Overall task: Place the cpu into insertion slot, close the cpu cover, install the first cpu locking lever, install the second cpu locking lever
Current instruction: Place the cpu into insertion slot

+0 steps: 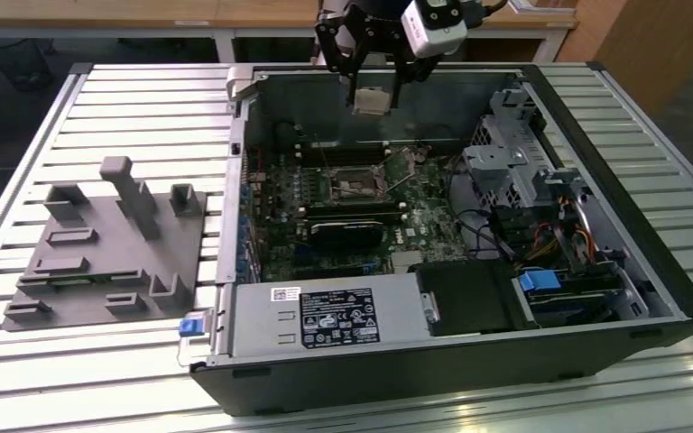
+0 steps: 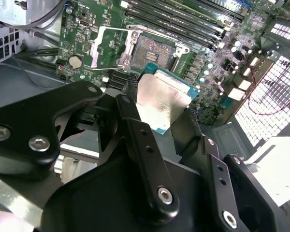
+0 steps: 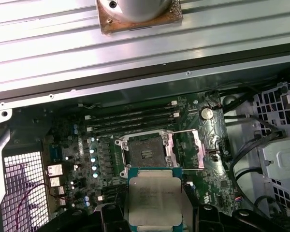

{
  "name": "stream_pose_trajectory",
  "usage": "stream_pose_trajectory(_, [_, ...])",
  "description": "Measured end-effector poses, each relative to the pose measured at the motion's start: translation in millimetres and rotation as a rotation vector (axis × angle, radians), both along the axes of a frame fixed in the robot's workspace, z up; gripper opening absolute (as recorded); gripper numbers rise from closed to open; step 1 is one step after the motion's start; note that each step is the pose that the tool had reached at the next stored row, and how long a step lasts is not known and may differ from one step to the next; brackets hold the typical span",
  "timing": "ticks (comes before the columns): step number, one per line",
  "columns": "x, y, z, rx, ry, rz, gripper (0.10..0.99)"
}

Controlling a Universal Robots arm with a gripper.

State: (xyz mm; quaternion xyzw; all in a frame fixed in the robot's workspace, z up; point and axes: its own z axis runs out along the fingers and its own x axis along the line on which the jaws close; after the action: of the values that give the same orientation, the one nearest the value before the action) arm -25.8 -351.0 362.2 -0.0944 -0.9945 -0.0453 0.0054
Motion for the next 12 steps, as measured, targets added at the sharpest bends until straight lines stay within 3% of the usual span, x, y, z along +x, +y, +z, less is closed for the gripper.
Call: stream_pose_trajectory(12, [0.0, 0.0, -0.1, 0.0, 0.0, -0.048, 0.529])
